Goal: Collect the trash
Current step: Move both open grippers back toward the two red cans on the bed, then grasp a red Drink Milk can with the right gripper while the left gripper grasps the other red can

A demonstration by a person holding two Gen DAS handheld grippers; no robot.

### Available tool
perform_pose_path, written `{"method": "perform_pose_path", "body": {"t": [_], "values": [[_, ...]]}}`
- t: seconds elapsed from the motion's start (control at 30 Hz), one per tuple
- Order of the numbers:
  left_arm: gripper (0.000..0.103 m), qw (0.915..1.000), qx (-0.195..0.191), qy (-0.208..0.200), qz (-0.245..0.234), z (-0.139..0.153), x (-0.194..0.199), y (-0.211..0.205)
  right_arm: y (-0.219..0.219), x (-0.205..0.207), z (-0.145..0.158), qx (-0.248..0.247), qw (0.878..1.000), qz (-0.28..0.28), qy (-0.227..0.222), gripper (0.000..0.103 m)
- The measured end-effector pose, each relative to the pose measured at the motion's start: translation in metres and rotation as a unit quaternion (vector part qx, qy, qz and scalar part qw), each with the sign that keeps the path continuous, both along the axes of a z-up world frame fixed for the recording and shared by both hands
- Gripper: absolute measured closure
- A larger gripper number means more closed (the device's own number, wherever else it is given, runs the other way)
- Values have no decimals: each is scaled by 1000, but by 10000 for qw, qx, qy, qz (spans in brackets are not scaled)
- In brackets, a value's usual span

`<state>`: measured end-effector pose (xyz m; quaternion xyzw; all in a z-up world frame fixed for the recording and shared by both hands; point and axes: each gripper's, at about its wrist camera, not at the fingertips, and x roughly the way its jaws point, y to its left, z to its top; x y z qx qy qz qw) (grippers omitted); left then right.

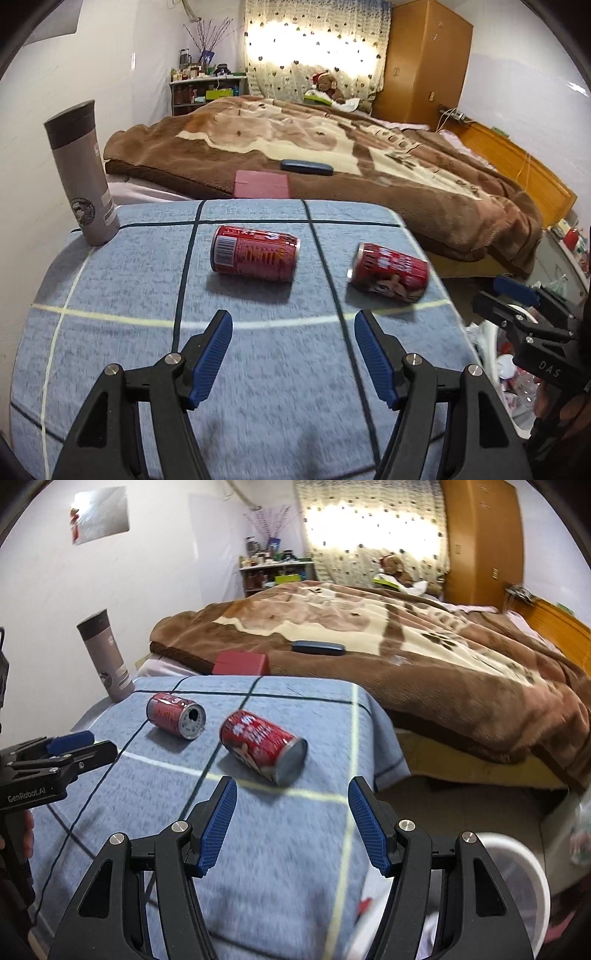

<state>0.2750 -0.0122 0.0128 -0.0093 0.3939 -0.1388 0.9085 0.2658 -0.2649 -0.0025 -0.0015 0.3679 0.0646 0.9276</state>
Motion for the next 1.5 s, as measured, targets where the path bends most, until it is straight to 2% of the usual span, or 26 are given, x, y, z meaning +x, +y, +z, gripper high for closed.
{"method": "perform_pose_path", "body": {"t": [0.1,0.23,0.33,0.4,0.6,0.73,0.87,0.97,1.27,1.33,1.43,1.5], "values": [[32,9999,81,106,35,-8,17,-2,5,17,-1,-80,9999,126,42,39],[32,9998,108,145,-64,-20,31,-8,17,36,-6,-569,9978,327,5,39],[32,9991,368,208,-9,-30,44,-14,24,49,-11,-603,9962,616,93,39],[32,9992,253,307,-37,-34,51,-14,27,58,-14,-632,9949,764,162,39],[32,9984,357,438,28,-47,70,-15,31,74,-30,-701,9910,1020,512,38],[32,9981,312,487,223,-52,76,-6,37,76,-36,-831,9886,1101,607,38],[32,9975,229,532,397,-54,80,4,40,78,-40,-687,9895,1076,683,38],[32,9972,203,543,465,-55,78,13,41,79,-43,-414,9899,1093,800,38],[32,9951,336,518,766,-52,70,48,52,80,-45,-430,9879,1213,864,39],[32,9956,215,536,742,-48,67,55,54,80,-46,-404,9875,1216,913,39],[31,9974,30,340,637,-32,59,57,54,81,-47,-381,9870,1221,972,39],[24,9978,-203,184,604,-19,57,58,54,82,-47,-365,9871,1221,974,39]]}}
